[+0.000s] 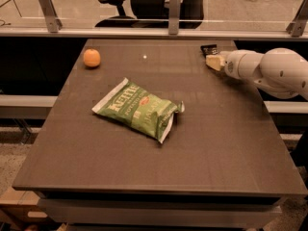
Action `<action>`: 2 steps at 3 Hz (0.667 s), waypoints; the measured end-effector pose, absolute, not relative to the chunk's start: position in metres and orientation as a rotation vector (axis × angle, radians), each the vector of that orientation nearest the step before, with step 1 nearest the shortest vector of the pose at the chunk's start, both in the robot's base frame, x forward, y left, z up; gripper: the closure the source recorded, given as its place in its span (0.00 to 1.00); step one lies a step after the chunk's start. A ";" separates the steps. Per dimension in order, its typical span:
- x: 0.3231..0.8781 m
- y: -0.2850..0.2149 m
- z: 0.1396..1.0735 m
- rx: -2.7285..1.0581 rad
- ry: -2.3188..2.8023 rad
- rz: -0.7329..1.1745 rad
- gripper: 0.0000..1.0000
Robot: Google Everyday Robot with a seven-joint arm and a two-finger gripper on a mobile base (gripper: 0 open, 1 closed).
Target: Move rxbar chocolate near green jalapeno chip bag
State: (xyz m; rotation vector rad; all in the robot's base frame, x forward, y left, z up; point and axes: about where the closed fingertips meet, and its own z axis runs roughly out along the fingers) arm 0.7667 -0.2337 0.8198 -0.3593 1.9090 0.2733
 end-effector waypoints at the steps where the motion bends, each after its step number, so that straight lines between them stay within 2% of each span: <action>1: 0.767 -0.231 0.819 -0.362 1.910 0.276 1.00; 2: 0.767 -0.231 0.819 -0.362 1.910 0.276 1.00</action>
Offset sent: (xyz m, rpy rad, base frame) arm 0.0005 0.0022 -0.0008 0.0007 0.0010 0.0029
